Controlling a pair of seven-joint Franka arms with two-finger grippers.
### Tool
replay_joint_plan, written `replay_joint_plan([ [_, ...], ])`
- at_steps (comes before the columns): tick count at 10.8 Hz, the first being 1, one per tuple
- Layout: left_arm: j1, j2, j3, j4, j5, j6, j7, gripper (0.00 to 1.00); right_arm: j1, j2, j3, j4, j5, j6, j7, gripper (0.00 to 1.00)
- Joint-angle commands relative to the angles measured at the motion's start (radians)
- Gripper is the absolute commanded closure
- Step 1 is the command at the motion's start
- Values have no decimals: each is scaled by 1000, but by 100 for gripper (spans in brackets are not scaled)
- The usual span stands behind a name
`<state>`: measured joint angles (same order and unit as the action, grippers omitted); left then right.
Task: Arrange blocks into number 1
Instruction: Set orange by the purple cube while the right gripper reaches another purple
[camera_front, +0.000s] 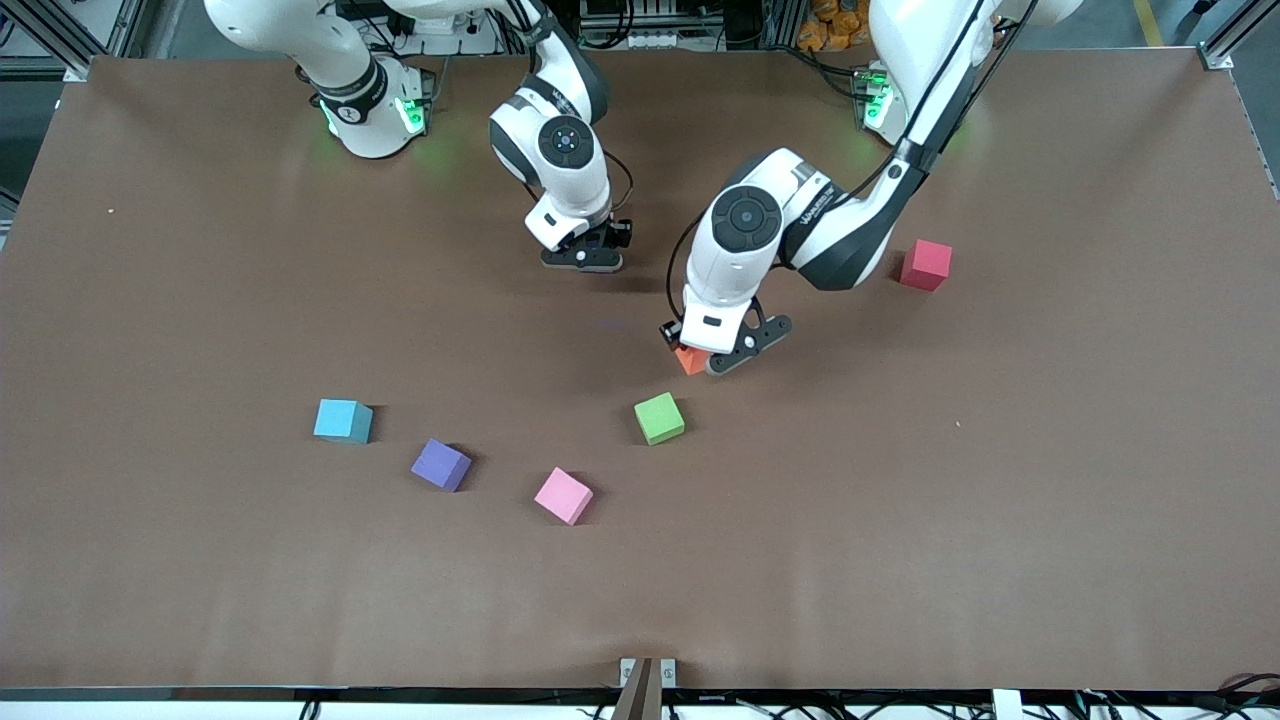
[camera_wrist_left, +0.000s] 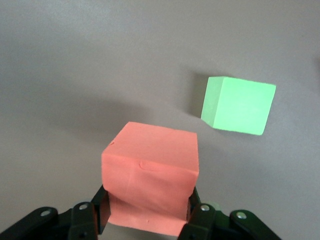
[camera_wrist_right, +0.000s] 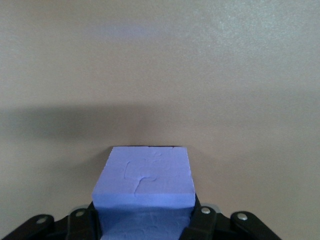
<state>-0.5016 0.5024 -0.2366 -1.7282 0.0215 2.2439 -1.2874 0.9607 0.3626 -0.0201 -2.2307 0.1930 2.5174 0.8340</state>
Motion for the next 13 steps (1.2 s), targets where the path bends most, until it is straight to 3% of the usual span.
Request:
replay_joint_plan([
  [1,-15,61,3,73,72,-21,-75,100,-10,-37,8,-36,-12,12,20,52],
  [2,-23,53,2,72,74,-61,-76,100,-11,-37,8,-36,-12,11,20,10],
  [3,-25,53,0,76,74,-63,-78,100,-23,-42,6,-36,-10,8,20,0],
  [8,-78,65,-17,85,77,-64,-69,100,-227,-201,8,-33,-12,-110,-48,0],
  [10,-141,126,-18,95,170,-63,-20,100,-350,-200,6,-6,-17,-89,-50,0],
  [13,-209,217,-18,198,173,-61,75,100,-534,-107,-23,175,-17,-100,-50,0],
])
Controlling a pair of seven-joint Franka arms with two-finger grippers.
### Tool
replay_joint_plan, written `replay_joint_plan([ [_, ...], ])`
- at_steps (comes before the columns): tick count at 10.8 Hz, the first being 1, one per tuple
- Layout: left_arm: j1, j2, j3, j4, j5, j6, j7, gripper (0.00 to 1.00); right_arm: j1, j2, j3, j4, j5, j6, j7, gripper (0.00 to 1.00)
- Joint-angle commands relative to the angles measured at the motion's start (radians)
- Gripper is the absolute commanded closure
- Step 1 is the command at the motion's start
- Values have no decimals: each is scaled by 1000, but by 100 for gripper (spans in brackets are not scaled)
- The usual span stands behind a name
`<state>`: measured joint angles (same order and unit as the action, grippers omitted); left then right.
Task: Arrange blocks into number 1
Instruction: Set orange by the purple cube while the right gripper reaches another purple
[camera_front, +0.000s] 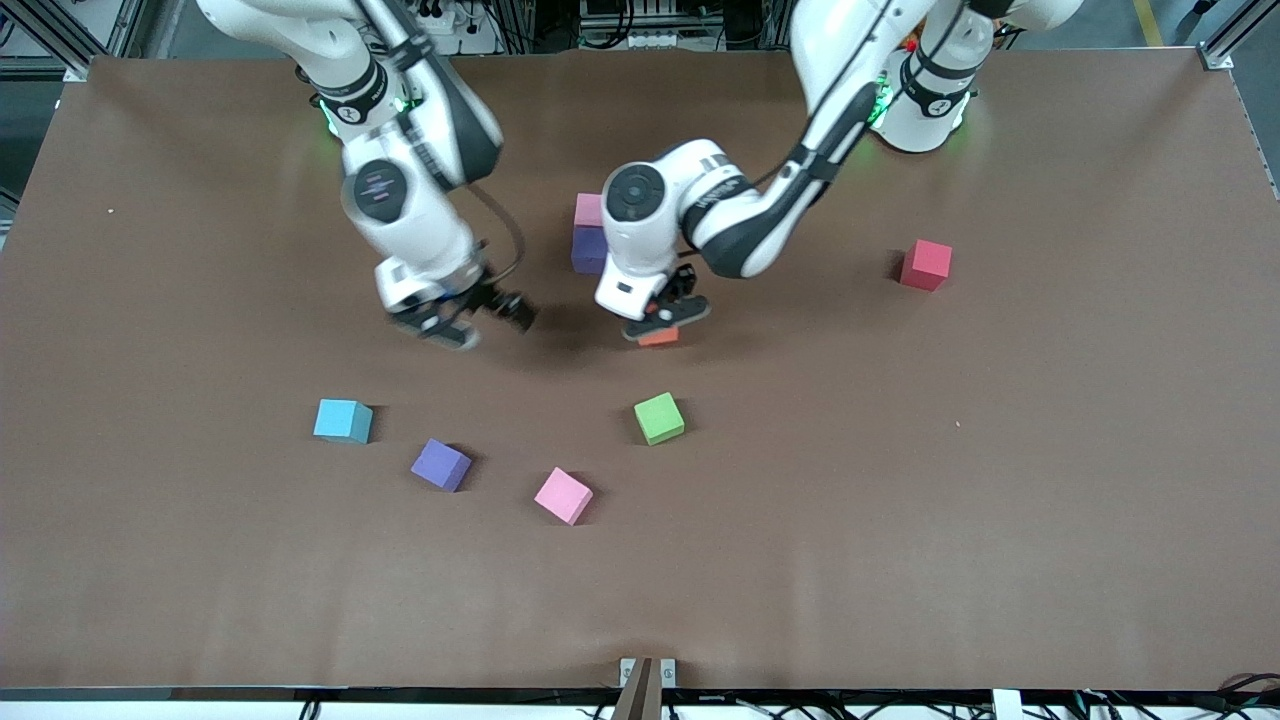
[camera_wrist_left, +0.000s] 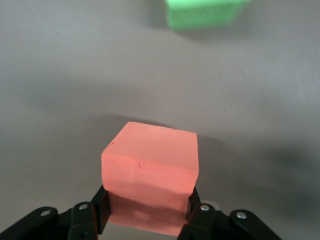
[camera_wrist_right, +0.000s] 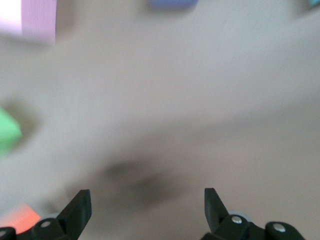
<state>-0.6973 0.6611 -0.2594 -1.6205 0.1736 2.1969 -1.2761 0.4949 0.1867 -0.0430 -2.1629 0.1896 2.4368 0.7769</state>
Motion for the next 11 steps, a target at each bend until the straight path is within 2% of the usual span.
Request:
replay_joint_plan([
  [1,-16,86,3,129,20,-9,67,100,-90,126,-6,174,-12,-19,12,0],
  [3,-51,171,5,236,21,20,70,100,-110,236,-49,289,-10,-19,16,0],
  [5,-91,178,40,296,15,35,63,100,-107,360,-99,392,-9,-13,1,0],
  [7,-103,181,32,295,-3,24,52,100,-85,451,-149,480,1,-13,-45,0],
  [11,-131,176,22,274,-31,-46,66,100,-72,484,-153,526,5,-13,-45,0],
])
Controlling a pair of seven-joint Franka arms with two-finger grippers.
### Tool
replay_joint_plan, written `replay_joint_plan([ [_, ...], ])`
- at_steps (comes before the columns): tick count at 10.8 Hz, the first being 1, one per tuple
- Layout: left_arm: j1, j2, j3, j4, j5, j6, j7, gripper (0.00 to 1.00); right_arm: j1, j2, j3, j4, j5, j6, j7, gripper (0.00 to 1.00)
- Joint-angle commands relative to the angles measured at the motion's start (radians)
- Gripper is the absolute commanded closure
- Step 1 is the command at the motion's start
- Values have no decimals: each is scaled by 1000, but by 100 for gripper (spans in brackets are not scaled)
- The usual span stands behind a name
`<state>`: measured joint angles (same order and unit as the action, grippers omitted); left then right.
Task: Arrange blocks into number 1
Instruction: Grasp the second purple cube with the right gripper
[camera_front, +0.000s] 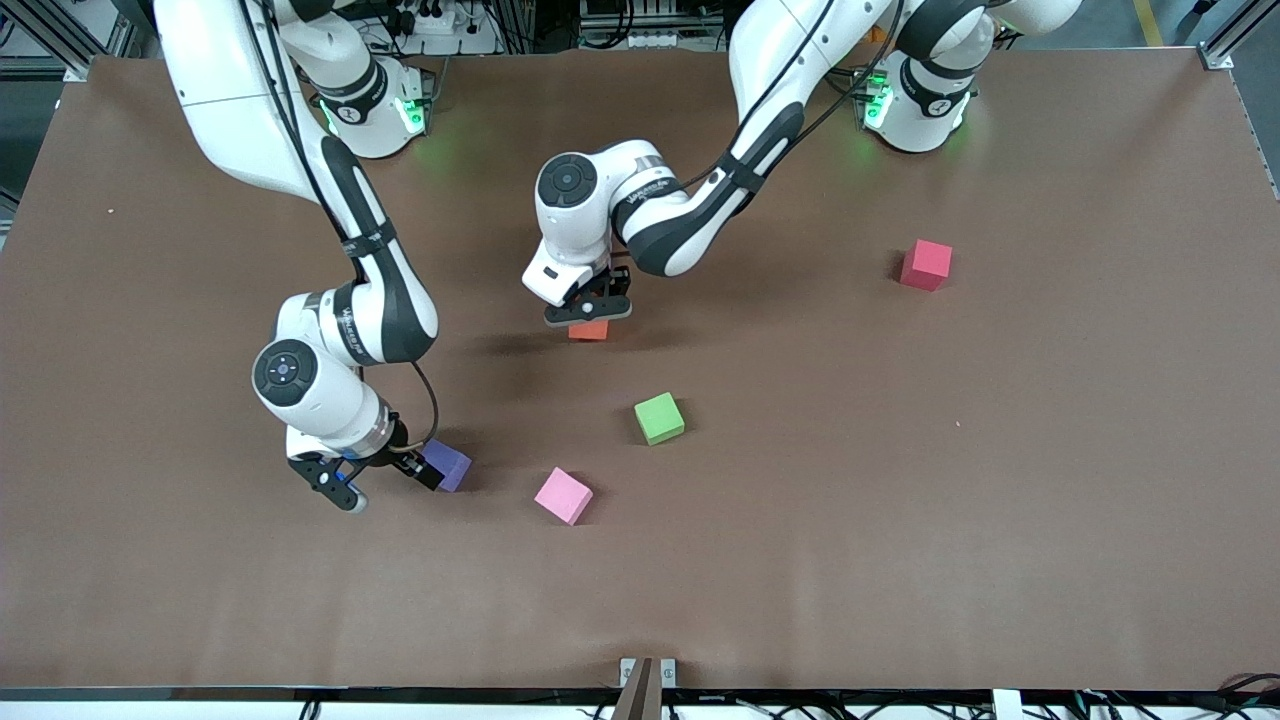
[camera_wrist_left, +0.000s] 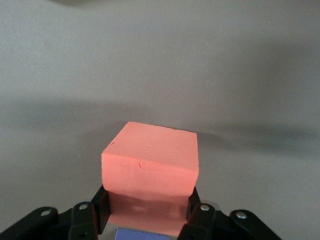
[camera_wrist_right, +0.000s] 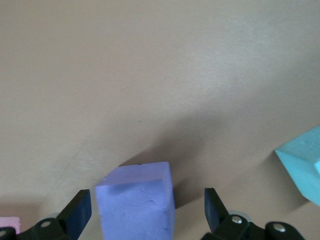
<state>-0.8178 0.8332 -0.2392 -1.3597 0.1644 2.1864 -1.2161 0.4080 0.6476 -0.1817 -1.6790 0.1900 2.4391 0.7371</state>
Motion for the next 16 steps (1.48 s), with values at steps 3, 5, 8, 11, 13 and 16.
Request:
replay_joint_plan([
  [3,-9,4,-14,13,-63,-83,59,100,37,47,-16,58,19,-14,-7,0],
  [5,-12,7,-14,14,-74,-83,67,100,40,50,-16,56,20,-14,-10,0],
  [8,-29,17,-14,14,-75,-83,66,100,54,81,-16,56,20,-6,-10,0],
  [11,-52,29,-14,14,-77,-83,64,100,52,98,-16,45,22,35,-27,5],
  [13,-55,29,-14,14,-77,-83,64,100,51,98,-18,42,23,34,-44,31],
  [16,-67,27,-14,13,-91,-91,64,100,45,84,-16,41,23,26,-71,47],
])
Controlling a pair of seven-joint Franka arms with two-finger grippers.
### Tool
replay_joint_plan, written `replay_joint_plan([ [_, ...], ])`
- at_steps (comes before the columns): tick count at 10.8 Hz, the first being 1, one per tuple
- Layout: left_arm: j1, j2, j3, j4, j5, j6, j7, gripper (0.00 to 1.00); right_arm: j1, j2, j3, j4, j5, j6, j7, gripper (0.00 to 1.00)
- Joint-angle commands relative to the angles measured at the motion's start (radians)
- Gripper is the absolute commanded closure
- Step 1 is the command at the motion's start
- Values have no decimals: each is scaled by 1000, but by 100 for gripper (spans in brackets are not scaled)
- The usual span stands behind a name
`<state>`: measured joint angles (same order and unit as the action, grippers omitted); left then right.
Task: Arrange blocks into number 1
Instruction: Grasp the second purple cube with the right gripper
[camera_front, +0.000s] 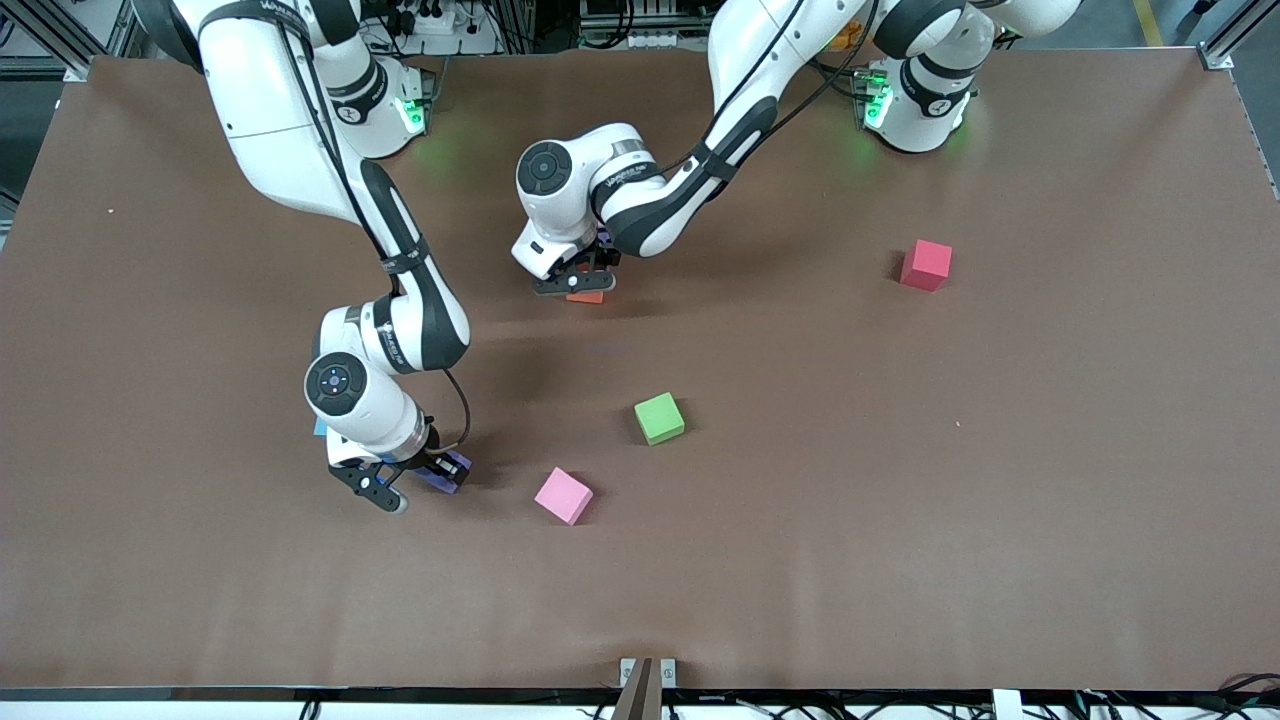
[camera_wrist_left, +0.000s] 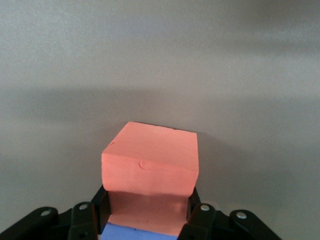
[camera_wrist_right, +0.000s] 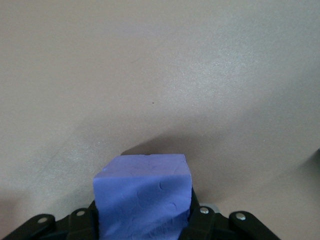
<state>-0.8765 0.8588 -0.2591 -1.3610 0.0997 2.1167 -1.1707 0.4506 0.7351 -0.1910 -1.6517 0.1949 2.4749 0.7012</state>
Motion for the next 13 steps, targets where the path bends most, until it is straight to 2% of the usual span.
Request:
replay_joint_plan([
  [1,-7,3,6,14,-25,-35,20,100,0,-19,-8,13,17,-13,-42,46],
  [3,-6,2,6,14,-26,-43,20,100,-1,-81,-8,-9,15,-59,-113,45],
  [7,-6,0,6,13,-29,-66,22,100,-21,-227,-7,-141,11,-62,-276,44],
  [8,-6,0,6,14,-58,-66,17,93,-24,-247,-7,-160,11,-63,-331,44],
  [9,-7,2,7,13,-75,-66,10,3,-24,-265,-7,-174,11,-64,-366,43],
  [10,-21,2,9,13,-71,-66,-9,0,-24,-282,-7,-193,11,-64,-385,43],
  [13,-24,0,17,11,-67,-66,-26,0,-4,-332,-4,-240,11,-65,-402,43],
])
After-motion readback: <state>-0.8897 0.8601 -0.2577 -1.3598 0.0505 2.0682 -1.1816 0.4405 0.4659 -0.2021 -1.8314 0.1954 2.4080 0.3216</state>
